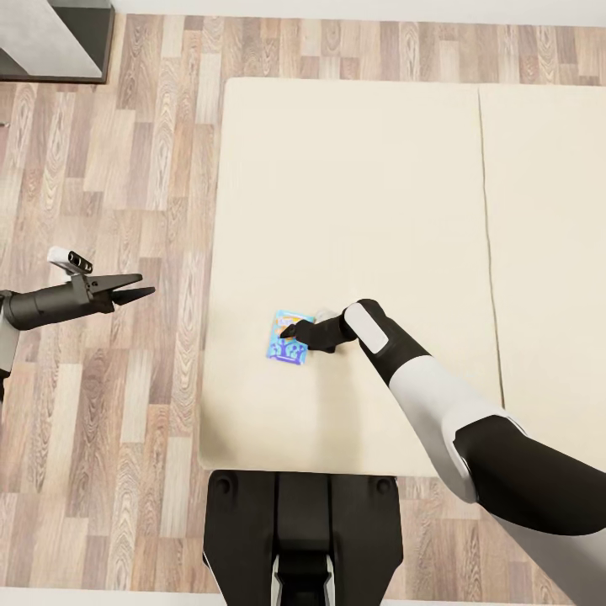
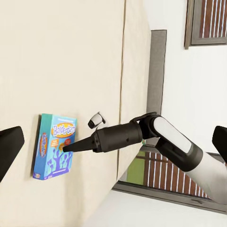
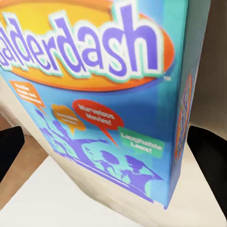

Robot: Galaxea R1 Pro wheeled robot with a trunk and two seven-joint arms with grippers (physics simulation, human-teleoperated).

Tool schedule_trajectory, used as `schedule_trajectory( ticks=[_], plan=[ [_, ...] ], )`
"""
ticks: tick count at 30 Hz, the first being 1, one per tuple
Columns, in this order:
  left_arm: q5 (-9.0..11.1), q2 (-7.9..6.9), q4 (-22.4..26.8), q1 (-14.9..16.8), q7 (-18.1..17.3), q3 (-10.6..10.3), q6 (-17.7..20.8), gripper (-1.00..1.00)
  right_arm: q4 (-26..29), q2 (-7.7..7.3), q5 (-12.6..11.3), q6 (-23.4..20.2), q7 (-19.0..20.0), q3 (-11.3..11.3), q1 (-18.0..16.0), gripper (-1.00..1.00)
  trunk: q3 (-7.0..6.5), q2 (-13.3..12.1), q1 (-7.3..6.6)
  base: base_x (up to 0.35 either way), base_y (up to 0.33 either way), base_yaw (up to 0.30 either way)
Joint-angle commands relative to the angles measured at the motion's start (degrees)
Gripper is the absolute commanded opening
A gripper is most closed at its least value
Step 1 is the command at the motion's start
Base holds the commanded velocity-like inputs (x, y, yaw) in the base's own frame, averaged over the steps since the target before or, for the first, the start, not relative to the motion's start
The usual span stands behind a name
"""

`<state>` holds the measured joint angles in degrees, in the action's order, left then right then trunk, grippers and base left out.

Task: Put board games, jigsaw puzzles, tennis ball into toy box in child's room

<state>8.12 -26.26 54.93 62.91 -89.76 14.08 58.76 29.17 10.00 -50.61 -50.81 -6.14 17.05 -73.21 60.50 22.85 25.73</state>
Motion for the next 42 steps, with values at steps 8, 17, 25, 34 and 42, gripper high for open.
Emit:
schedule_trajectory(
  ticks=[8, 17, 25, 34, 42],
  plan=[
    [0.0, -0.02, 0.0, 0.0, -0.2, 0.0, 0.6, 1.00, 0.1, 0.00, -0.2, 0.2, -0.5, 0.2, 0.2, 1.00, 0.06, 0.1, 0.05, 0.000, 0.001, 0.000],
    [0.0, -0.02, 0.0, 0.0, -0.2, 0.0, 0.6, 1.00, 0.1, 0.00, -0.2, 0.2, -0.5, 0.2, 0.4, 1.00, 0.06, 0.1, 0.05, 0.000, 0.000, 0.000],
    [0.0, -0.02, 0.0, 0.0, -0.2, 0.0, 0.7, 1.00, 0.1, 0.00, -0.2, 0.2, -0.5, 0.2, 0.4, 1.00, 0.06, 0.1, 0.05, 0.000, 0.041, 0.000],
    [0.0, -0.06, 0.0, 0.0, -0.2, 0.0, 0.7, 1.00, 0.1, 0.00, -0.2, 0.2, -0.5, 0.2, 0.4, 1.00, 0.06, 0.1, 0.05, 0.000, 0.065, 0.000],
    [0.0, -0.04, 0.0, 0.0, -0.2, 0.0, 0.7, 1.00, 0.1, 0.00, -0.2, 0.2, -0.5, 0.2, 0.4, 1.00, 0.06, 0.1, 0.05, 0.000, 0.125, 0.000]
  ],
)
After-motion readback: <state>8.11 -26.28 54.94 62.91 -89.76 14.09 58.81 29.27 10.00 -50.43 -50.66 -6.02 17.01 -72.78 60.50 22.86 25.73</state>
